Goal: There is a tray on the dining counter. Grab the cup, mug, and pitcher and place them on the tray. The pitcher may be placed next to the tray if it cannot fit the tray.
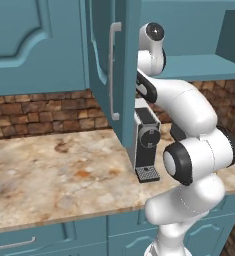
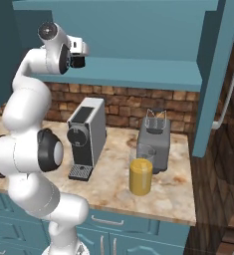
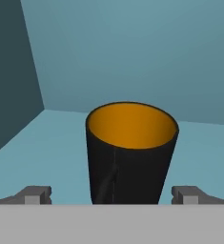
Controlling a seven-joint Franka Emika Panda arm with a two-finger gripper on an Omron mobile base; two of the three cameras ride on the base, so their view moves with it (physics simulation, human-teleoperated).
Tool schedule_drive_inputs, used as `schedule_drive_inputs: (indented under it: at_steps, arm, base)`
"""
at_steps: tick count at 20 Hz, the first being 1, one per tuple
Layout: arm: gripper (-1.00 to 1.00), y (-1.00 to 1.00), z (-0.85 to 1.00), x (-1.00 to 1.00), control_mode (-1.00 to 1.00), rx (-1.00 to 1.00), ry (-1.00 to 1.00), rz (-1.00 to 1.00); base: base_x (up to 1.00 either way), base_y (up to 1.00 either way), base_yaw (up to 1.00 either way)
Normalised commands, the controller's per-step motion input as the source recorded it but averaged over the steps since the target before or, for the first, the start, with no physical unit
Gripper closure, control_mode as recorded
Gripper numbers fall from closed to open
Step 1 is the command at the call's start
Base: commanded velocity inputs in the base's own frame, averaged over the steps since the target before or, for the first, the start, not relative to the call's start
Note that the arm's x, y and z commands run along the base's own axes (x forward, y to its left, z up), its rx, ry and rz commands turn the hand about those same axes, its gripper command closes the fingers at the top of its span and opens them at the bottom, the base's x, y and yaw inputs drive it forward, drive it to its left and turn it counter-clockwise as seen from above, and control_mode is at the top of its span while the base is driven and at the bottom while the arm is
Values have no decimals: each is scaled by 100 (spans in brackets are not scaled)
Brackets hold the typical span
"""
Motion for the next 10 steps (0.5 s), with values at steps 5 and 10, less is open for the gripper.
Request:
schedule_drive_inputs:
  at_steps: [5, 10]
  arm:
    - [-100, 0, 0, 7, -100, 0, 0, 0]
    - [-100, 0, 0, 3, -100, 0, 0, 0]
  base:
    - [0, 0, 0]
    - [0, 0, 0]
